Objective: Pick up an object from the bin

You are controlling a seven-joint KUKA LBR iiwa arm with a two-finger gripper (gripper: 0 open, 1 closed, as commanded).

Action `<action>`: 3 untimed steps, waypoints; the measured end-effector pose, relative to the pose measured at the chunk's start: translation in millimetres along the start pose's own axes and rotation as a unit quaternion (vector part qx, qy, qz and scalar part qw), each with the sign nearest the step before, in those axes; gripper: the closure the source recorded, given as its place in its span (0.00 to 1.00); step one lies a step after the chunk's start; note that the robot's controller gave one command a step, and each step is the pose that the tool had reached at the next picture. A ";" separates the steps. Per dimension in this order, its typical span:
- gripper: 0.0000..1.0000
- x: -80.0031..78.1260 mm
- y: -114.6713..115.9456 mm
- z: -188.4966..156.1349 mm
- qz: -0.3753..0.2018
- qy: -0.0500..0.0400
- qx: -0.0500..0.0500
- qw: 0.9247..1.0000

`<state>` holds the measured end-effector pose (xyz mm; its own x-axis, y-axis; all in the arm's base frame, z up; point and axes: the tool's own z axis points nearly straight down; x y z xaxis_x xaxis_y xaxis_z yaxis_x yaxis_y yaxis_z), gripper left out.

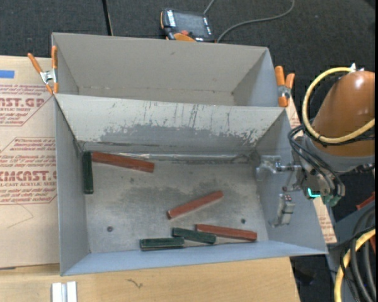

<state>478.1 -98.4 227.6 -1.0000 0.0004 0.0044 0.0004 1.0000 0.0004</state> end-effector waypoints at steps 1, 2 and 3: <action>0.00 -10.6 4.1 161.4 0.022 0.001 -0.001 1.000; 0.00 -26.7 56.1 157.5 0.122 -0.003 -0.001 0.993; 0.00 -18.3 97.4 157.8 0.177 -0.002 -0.001 0.984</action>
Offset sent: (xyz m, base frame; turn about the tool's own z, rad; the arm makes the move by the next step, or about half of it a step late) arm 0.0116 0.0036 -0.1569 0.0437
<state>495.8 -0.9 69.8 -0.9371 0.3492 0.0011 0.3492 0.9371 0.0005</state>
